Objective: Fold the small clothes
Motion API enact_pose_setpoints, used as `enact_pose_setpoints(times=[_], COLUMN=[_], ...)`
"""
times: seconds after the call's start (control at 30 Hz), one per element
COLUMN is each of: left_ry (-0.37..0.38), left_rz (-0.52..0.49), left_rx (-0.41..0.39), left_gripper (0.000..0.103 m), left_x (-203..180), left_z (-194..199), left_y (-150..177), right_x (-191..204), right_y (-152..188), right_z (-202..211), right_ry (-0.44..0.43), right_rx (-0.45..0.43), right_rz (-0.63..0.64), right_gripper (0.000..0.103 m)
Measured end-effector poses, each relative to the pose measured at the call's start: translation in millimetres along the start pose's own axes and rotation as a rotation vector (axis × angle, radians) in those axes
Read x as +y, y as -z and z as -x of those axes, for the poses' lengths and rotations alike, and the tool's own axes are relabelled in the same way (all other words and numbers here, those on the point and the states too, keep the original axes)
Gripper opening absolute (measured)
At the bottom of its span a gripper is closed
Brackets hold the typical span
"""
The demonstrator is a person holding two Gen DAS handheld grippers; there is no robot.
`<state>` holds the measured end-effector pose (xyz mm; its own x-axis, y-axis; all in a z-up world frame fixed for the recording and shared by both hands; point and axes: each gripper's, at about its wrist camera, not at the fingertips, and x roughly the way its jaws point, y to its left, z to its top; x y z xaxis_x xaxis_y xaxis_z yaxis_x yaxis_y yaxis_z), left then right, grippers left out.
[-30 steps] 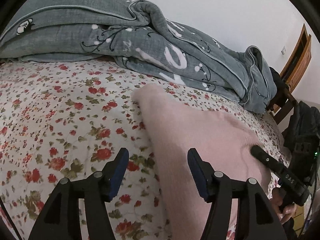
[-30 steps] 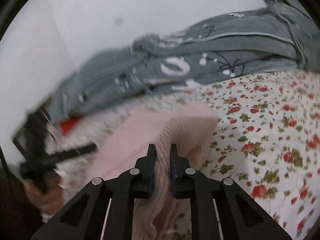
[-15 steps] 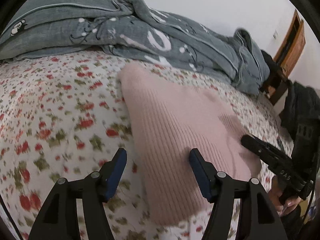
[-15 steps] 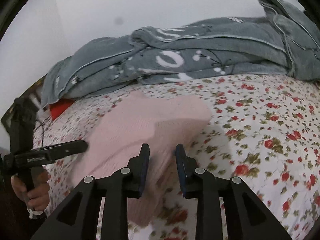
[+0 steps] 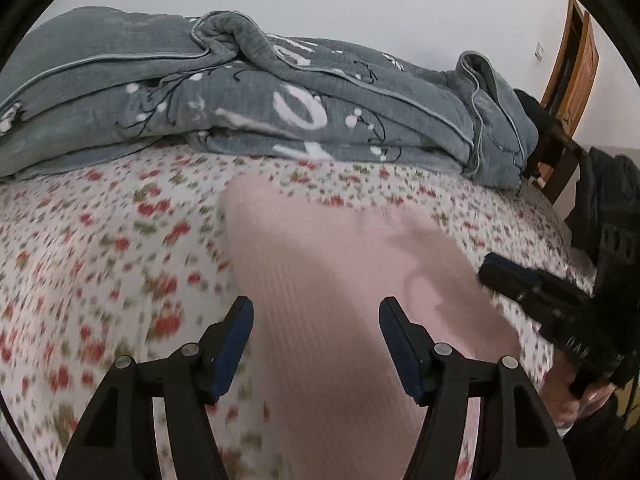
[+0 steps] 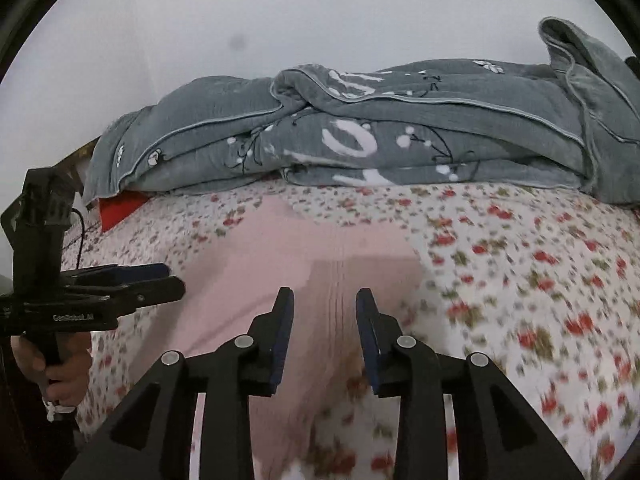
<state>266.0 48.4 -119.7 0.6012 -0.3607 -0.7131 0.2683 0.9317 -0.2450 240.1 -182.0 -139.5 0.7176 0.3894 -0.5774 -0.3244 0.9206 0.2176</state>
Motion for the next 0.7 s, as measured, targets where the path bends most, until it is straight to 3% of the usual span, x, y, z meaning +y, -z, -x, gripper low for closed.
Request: enact_pose_setpoints(times=[0.1, 0.23, 0.33, 0.7], left_ry=[0.017, 0.019, 0.027, -0.012], left_rz=[0.008, 0.016, 0.013, -0.013], left_rx=[0.004, 0.035, 0.027, 0.026], left_gripper=[0.061, 0.041, 0.041, 0.041], left_x=[1, 6, 8, 3], left_z=[-18, -40, -45, -58], left_y=[-13, -3, 8, -6], right_x=[-1, -6, -13, -20], right_y=[-11, -7, 1, -5], right_z=[-22, -58, -68, -78], right_ry=[-0.022, -0.001, 0.028, 0.051], right_rx=[0.010, 0.100, 0.110, 0.121], right_rz=[0.001, 0.018, 0.017, 0.022], right_gripper=[0.032, 0.025, 0.024, 0.024])
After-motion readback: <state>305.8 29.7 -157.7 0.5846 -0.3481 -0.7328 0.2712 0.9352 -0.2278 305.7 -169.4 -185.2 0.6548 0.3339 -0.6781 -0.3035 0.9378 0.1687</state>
